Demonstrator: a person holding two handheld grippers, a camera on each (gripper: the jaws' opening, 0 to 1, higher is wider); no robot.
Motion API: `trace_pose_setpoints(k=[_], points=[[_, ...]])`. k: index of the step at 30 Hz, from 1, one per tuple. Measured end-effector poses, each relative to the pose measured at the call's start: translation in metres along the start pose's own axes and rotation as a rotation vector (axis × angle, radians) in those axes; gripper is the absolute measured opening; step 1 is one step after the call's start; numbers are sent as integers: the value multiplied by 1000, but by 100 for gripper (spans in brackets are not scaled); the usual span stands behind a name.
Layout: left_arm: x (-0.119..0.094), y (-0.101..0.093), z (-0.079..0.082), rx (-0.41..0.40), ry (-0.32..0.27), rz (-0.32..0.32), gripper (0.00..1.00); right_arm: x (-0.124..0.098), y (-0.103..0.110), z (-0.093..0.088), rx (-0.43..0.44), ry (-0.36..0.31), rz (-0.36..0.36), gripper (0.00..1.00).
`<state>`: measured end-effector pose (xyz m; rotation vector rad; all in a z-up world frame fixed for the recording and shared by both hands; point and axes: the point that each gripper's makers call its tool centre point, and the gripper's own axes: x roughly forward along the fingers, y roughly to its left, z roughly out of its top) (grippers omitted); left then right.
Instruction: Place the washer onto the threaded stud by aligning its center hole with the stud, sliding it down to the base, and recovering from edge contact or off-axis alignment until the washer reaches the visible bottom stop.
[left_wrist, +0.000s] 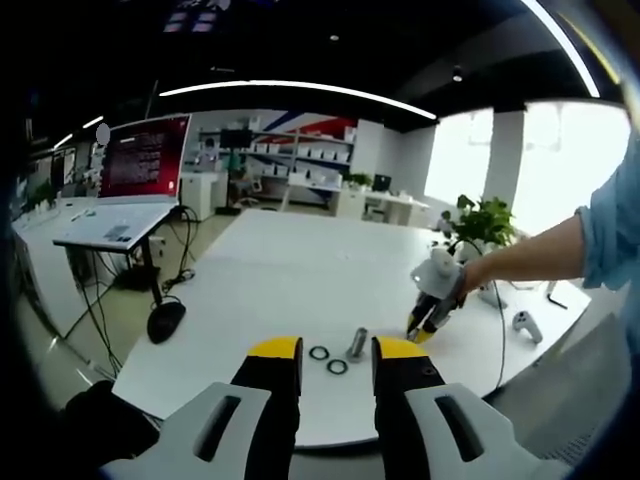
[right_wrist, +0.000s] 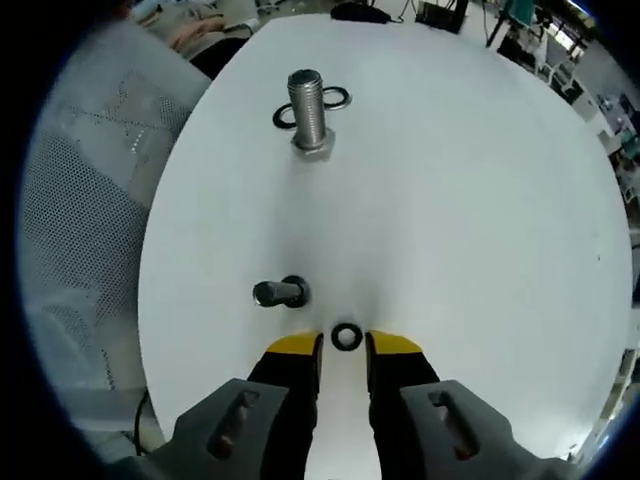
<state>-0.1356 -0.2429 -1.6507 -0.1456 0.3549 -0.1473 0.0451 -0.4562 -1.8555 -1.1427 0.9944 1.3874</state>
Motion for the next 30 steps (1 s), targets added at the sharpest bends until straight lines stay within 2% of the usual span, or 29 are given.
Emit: trace_pose_setpoints(k=[6, 14, 17, 20, 30], points=[[0, 0, 1, -3, -6, 1, 25, -1, 0, 0, 37, 5, -16, 15], [0, -1, 0, 2, 0, -4, 25, 0, 0, -1, 73, -4, -27, 15], [0, -1, -1, 5, 4, -5, 25, 0, 0, -1, 58, -6, -26, 15], [0, -1, -2, 8, 8, -7, 25, -1, 0, -1, 99, -11, -24, 15], [0, -1, -2, 9, 10, -6, 25, -1, 0, 0, 87, 2, -51, 14]])
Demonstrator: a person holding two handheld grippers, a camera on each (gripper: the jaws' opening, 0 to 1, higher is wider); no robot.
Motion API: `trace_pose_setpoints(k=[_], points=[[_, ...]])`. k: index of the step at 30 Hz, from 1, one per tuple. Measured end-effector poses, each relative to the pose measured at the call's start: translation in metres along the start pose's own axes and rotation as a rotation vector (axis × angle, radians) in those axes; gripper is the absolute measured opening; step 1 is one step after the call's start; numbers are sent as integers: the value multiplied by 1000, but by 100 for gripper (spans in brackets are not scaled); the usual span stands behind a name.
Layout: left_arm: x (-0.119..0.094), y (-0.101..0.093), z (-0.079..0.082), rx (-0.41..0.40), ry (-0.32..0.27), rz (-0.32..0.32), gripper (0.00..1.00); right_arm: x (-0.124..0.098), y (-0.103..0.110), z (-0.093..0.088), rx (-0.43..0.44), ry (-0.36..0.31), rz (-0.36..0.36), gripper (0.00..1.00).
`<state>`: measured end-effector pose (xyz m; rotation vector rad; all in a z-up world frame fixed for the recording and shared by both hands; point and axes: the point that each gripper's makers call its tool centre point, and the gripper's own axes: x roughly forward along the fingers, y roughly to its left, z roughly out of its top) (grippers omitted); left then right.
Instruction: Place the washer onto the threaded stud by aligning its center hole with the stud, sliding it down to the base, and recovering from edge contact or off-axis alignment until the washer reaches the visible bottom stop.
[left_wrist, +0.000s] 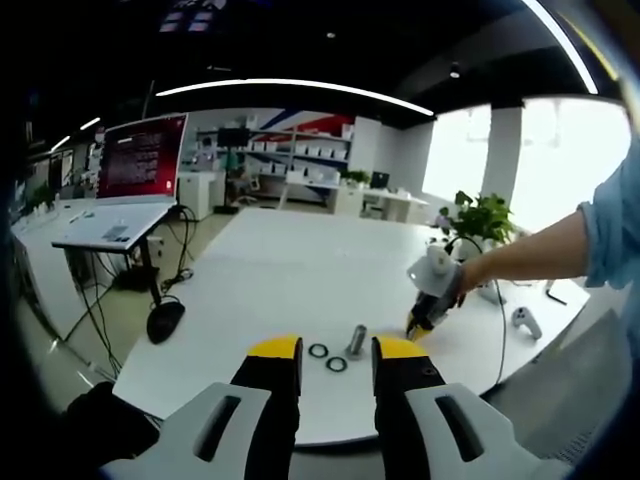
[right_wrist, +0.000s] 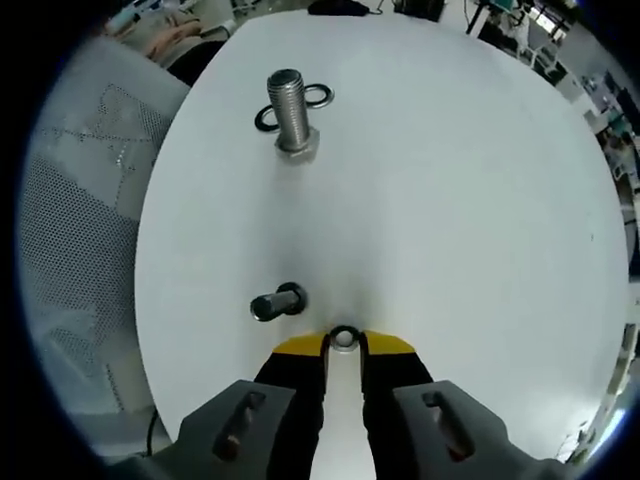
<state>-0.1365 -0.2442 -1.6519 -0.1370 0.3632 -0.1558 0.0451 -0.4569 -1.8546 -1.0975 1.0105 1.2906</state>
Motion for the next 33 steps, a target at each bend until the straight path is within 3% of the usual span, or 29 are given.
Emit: trace_pose_setpoints(k=[6, 21, 33], points=[[0, 0, 0, 2, 3, -2, 25, -2, 0, -6, 32, -9, -18, 14], [0, -2, 1, 2, -2, -10, 25, -40, 20, 0, 132, -75, -6, 14], [-1, -2, 2, 0, -15, -15, 26, -62, 27, 1, 127, -74, -11, 14]])
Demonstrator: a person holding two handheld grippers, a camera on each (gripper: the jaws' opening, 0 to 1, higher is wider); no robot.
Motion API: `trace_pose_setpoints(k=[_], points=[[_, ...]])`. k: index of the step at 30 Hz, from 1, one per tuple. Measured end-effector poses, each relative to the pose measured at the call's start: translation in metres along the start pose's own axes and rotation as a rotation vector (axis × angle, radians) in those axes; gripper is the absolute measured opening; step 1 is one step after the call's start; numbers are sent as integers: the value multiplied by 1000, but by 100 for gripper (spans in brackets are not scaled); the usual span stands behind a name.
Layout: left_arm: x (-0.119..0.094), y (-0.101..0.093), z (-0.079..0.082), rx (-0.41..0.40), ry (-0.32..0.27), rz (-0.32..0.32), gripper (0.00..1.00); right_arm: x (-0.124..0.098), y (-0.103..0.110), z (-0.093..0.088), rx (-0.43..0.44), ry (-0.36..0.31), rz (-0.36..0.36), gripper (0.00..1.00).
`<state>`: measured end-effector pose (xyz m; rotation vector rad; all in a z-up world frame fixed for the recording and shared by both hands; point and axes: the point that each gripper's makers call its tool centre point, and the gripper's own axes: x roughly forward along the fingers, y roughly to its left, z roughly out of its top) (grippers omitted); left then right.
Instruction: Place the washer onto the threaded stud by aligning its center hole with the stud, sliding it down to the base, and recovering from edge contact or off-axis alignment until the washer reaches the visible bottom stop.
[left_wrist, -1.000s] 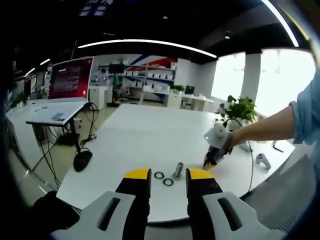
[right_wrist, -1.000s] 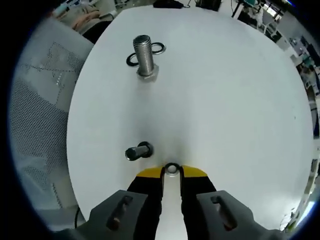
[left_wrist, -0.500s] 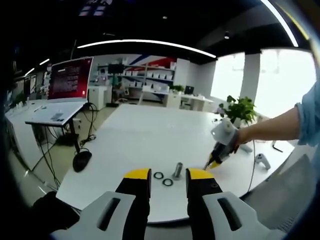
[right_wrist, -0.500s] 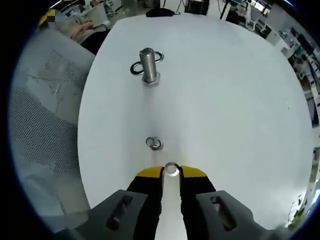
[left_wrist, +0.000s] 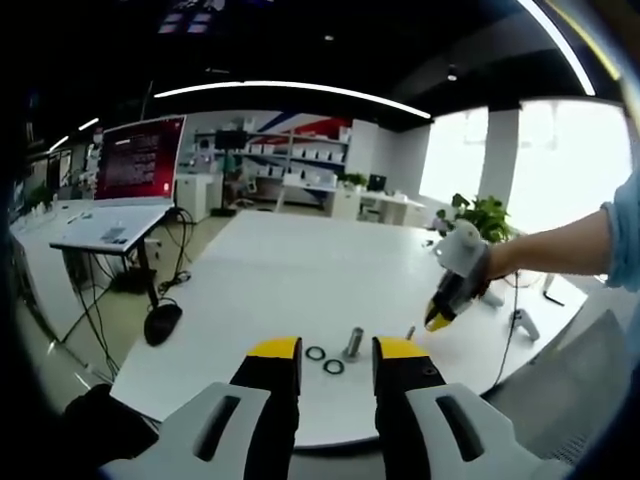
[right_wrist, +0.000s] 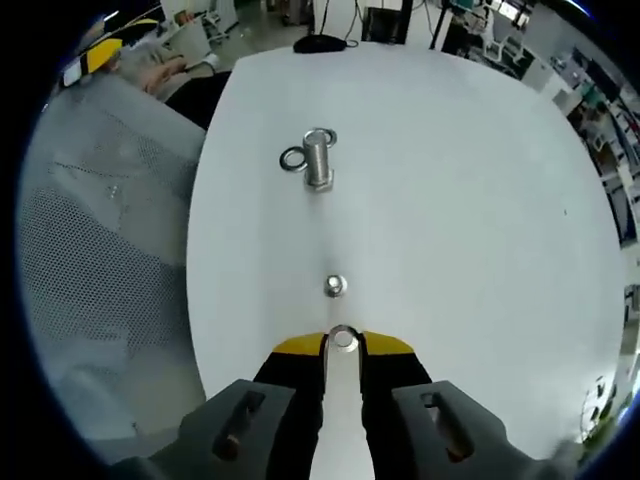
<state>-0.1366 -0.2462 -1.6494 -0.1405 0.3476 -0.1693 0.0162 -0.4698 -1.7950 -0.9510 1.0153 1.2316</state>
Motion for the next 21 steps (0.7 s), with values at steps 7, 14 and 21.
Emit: trace_pose_setpoints(k=[7, 14, 21], points=[[-1, 0, 1, 0, -10, 0, 27, -5, 4, 9, -15, 3, -3, 14], [-1, 0, 0, 4, -4, -1, 27, -3, 5, 20, -44, 12, -5, 14], [-1, 0, 0, 3, -5, 1, 27, 1, 5, 33, -67, 7, 1, 14]])
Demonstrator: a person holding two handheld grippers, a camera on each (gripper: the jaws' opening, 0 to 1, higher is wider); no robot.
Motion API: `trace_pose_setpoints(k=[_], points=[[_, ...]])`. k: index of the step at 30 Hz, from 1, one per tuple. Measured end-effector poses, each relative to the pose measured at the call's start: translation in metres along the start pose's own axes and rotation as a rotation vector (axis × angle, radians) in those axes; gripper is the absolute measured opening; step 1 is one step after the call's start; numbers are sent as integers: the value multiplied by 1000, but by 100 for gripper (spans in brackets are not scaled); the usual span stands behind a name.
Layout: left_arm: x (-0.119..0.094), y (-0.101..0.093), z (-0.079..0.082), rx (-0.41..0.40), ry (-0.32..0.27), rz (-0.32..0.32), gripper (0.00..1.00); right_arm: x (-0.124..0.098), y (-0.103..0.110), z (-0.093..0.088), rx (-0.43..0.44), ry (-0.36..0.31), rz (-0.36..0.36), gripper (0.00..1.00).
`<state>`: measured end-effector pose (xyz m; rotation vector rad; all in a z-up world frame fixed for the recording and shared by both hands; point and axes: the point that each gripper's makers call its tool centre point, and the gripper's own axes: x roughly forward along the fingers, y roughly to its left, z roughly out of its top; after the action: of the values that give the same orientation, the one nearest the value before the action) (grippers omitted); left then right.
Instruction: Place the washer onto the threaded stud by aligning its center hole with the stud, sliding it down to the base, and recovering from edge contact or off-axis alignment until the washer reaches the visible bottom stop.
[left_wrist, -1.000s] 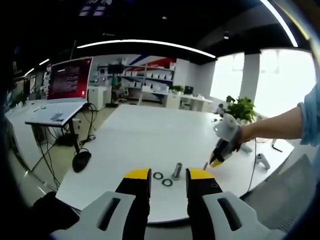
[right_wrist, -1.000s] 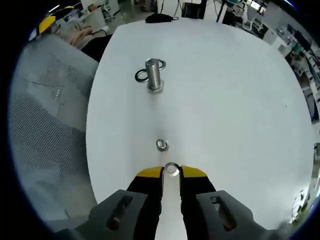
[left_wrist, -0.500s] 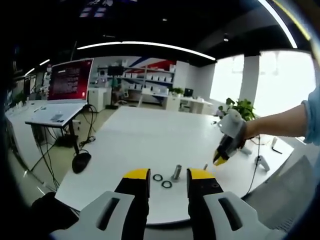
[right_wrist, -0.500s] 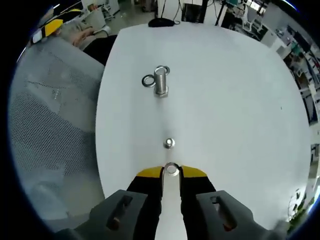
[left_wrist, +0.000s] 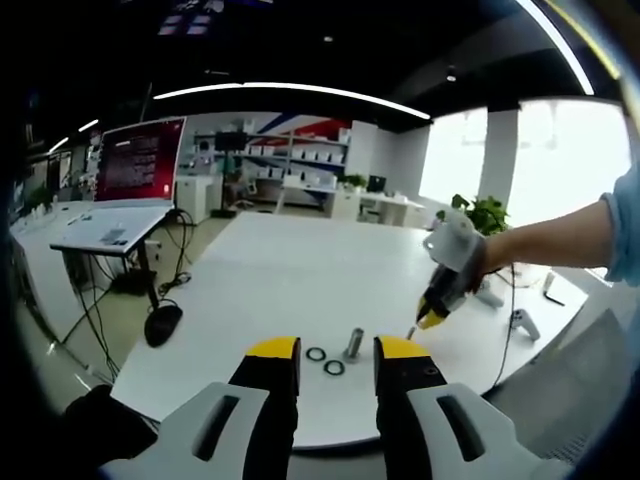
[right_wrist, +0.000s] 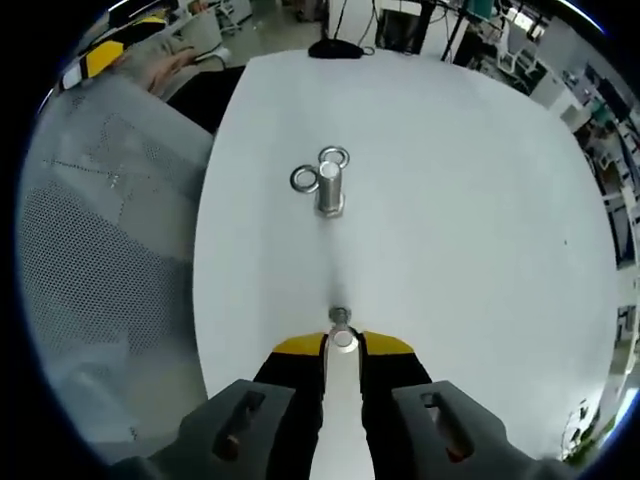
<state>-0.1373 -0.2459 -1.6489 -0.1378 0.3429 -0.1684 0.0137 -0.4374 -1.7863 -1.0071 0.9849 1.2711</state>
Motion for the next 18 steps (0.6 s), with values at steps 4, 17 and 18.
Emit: trace_pose_setpoints(k=[4, 17, 18], points=[[0, 0, 0, -1, 0, 1, 27, 2, 0, 3, -6, 0, 6, 14], [1, 0, 0, -3, -1, 1, 27, 6, 0, 8, -16, 1, 23, 14], [1, 0, 0, -2, 0, 0, 27, 7, 0, 9, -15, 1, 26, 14]])
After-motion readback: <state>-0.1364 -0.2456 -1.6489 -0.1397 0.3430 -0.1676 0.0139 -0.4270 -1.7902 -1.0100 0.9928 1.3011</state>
